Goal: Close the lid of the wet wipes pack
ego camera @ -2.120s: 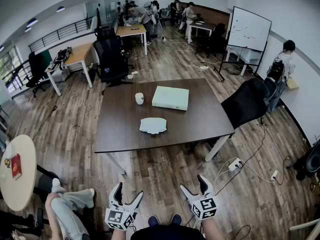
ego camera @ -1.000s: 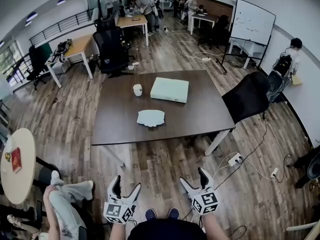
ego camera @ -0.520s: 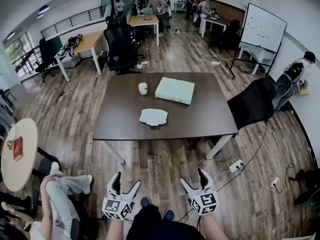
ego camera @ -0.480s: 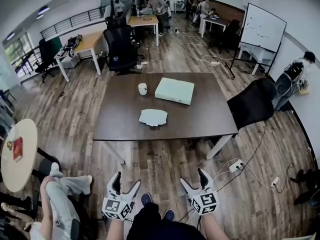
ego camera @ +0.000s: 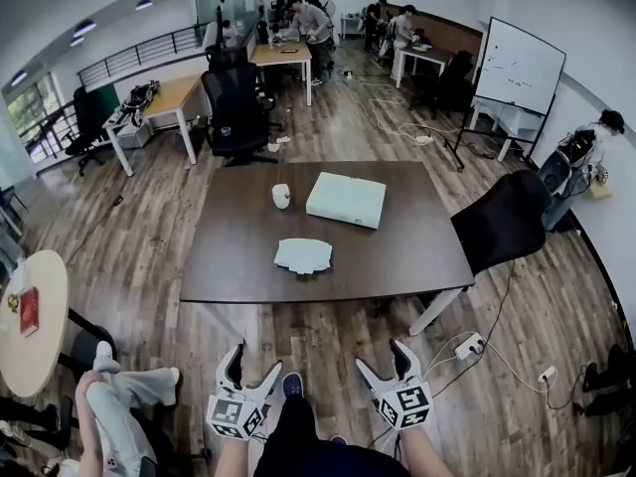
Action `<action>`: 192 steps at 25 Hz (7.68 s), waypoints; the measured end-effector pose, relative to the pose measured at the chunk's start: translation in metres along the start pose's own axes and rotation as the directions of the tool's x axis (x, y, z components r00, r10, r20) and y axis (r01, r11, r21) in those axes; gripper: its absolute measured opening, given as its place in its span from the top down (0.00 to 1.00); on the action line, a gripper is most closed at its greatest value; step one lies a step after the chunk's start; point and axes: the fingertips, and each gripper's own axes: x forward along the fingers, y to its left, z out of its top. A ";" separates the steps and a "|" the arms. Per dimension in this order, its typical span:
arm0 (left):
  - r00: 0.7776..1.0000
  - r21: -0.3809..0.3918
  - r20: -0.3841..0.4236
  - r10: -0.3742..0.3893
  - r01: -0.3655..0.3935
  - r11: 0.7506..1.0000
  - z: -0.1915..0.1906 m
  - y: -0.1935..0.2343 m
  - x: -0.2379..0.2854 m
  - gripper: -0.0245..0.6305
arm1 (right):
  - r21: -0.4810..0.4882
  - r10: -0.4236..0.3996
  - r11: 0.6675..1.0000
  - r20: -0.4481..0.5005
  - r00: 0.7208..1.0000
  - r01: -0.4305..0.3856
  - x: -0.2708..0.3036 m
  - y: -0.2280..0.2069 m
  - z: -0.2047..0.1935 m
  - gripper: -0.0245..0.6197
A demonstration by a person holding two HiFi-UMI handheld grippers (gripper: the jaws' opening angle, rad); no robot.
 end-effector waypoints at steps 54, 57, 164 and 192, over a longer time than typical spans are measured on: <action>0.982 -0.006 -0.092 -0.163 0.163 0.987 0.034 0.208 0.268 0.37 | -0.035 0.038 0.999 -0.103 0.994 -0.042 0.318 -0.052 0.056 0.43; 0.986 -0.005 -0.090 -0.144 0.144 0.990 0.035 0.207 0.280 0.37 | -0.041 0.074 0.996 -0.109 0.991 -0.079 0.328 -0.060 0.054 0.43; 0.995 -0.085 -0.093 0.036 -0.044 0.995 0.023 0.275 0.343 0.37 | -0.515 0.119 0.695 -0.605 0.788 -0.501 0.495 -0.082 -0.112 0.91; 0.995 -0.094 -0.097 0.034 -0.043 0.995 0.021 0.268 0.345 0.37 | -0.441 0.031 0.819 -0.605 0.796 -0.367 0.529 -0.109 -0.111 0.86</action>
